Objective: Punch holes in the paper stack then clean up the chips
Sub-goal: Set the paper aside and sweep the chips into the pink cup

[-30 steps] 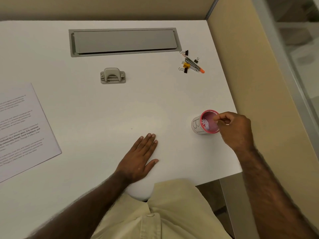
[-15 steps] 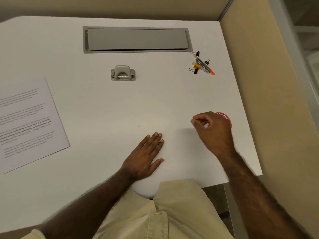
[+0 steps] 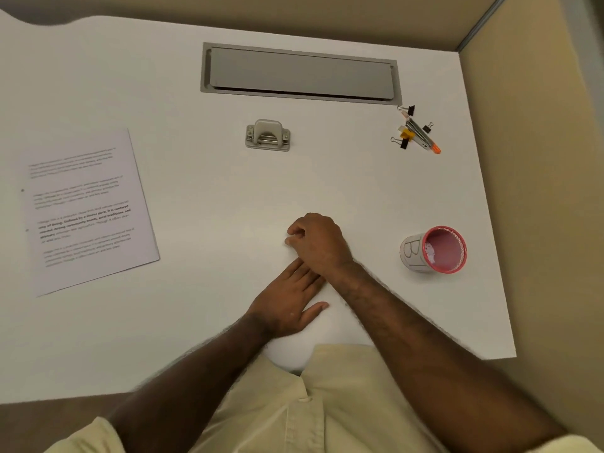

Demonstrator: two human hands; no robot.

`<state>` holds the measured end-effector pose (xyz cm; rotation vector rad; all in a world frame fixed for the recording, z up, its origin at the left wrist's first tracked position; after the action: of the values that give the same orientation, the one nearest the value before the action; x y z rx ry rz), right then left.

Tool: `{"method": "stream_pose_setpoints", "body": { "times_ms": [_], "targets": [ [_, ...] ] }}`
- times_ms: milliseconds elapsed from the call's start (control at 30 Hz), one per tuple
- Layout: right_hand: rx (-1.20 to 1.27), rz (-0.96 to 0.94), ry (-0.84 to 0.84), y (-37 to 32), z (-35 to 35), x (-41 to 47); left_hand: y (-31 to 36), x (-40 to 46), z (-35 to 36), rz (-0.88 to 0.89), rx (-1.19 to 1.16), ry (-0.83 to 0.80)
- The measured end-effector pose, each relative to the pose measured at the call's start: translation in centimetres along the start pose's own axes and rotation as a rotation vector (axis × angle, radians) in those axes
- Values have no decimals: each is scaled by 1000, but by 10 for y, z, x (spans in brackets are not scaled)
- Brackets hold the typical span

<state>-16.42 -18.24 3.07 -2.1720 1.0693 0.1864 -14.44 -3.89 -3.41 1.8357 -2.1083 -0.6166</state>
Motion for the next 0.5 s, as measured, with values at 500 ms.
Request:
{"method": "stream_pose_setpoints", "body": {
  "times_ms": [500],
  "targets": [
    [-290, 16, -91, -18, 16, 0, -5, -3, 14, 15, 15, 137]
  ]
}}
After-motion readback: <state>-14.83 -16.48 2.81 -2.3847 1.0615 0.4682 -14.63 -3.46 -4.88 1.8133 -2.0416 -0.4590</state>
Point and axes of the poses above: each hand's wrist, its own x-axis towards the middle knuckle, its own z-axis out of the palm, y = z × x, the point moved 3 cm from there along x, towards the middle knuckle, and after that the axes turned 2 degrees about -y, right-handed, at the moved point
